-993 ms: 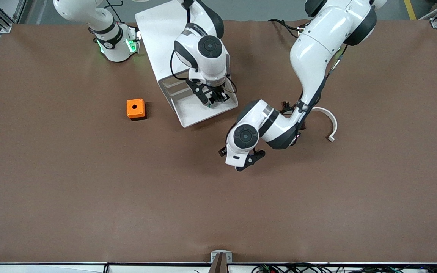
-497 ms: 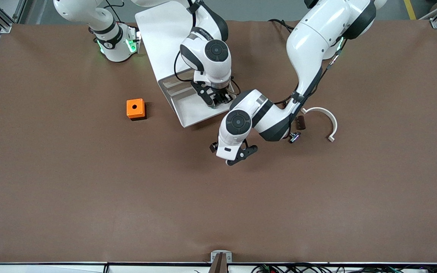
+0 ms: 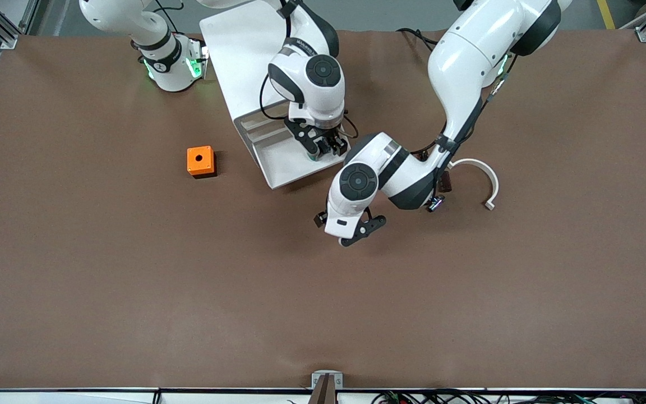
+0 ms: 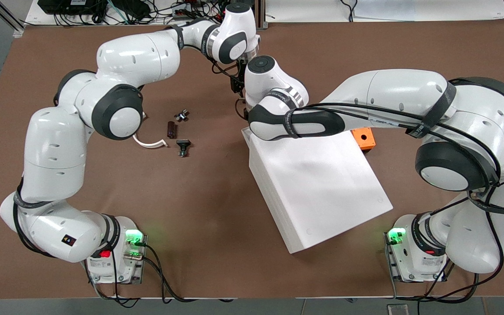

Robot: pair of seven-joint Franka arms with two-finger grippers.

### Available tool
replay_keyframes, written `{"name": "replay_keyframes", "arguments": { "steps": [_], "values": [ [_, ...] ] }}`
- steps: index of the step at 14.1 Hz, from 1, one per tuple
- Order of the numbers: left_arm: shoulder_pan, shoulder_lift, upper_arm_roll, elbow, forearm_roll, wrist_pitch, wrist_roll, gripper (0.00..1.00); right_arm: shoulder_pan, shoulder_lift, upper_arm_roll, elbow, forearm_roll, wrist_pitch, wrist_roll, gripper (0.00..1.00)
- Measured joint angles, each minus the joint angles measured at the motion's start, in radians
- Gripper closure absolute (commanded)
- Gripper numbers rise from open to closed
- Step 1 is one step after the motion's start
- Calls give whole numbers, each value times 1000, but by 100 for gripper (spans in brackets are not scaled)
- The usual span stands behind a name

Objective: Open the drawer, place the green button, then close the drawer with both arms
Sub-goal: 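Lower the button into the drawer and open the right gripper, then withdraw the right gripper while the left gripper pushes the drawer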

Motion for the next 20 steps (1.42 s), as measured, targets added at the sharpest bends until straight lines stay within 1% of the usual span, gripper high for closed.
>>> {"name": "replay_keyframes", "arguments": {
  "steps": [2, 4, 8, 11, 14, 16, 20],
  "values": [
    [6, 0, 0, 0, 0, 1, 0, 0, 0, 0, 0, 36, -28, -37, -40, 0],
    [12, 0, 0, 0, 0, 3, 0, 0, 0, 0, -1, 72, -55, -84, -147, 0],
    [27, -4, 0, 0, 0, 4, 0, 0, -1, -1, -13, 147, -109, -206, -489, 0],
    [41, -7, -6, 0, 0, 4, 0, 0, -35, -4, -27, 217, -120, -284, -717, 0],
    [74, -9, -37, 0, 0, 3, 0, 0, -127, -21, -32, 254, -121, -308, -919, 0],
    [76, -10, -43, 0, 0, 3, 0, 0, -206, -39, -34, 264, -121, -336, -1039, 0],
    [56, -13, -52, -23, 0, 3, 0, 0, -377, -86, -39, 297, -123, -462, -1304, 0]
  ]
}}
